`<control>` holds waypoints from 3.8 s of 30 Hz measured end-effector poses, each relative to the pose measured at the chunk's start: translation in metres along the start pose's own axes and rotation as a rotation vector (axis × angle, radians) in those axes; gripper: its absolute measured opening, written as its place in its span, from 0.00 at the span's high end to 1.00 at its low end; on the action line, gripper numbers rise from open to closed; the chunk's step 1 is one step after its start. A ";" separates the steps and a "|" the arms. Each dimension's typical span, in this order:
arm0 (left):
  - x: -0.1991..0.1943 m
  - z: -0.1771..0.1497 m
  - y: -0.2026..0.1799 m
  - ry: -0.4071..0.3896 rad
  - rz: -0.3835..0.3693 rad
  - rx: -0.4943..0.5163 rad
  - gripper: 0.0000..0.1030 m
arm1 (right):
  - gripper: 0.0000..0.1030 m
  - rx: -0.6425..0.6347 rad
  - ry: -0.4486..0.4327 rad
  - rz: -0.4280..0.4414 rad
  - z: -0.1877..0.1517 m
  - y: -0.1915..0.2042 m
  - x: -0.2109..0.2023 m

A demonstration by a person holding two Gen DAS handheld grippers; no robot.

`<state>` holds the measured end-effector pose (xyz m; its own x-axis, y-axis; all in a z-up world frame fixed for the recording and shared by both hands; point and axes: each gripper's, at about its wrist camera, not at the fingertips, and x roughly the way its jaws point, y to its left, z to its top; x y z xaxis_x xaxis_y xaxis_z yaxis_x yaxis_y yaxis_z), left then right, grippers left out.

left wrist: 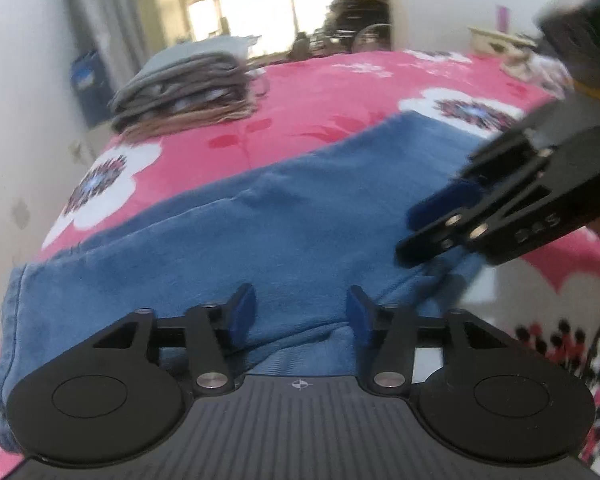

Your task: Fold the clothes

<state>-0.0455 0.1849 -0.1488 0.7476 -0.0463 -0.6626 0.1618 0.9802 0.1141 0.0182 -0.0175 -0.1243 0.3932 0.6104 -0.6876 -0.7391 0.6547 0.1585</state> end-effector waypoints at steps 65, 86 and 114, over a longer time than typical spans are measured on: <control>-0.084 0.025 0.102 0.059 0.335 -0.371 0.46 | 0.88 0.648 -0.019 0.792 0.135 -0.009 0.019; -0.092 -0.031 0.196 0.029 0.177 -0.980 0.32 | 0.32 0.677 0.042 0.596 0.104 -0.028 0.081; -0.020 -0.027 0.203 0.254 -0.218 -1.087 0.15 | 0.14 0.935 0.371 0.885 0.016 -0.024 0.153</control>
<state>-0.0448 0.3895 -0.1326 0.6000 -0.3169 -0.7346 -0.4643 0.6098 -0.6423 0.1052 0.0673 -0.2220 -0.3005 0.9260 -0.2286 0.0418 0.2522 0.9668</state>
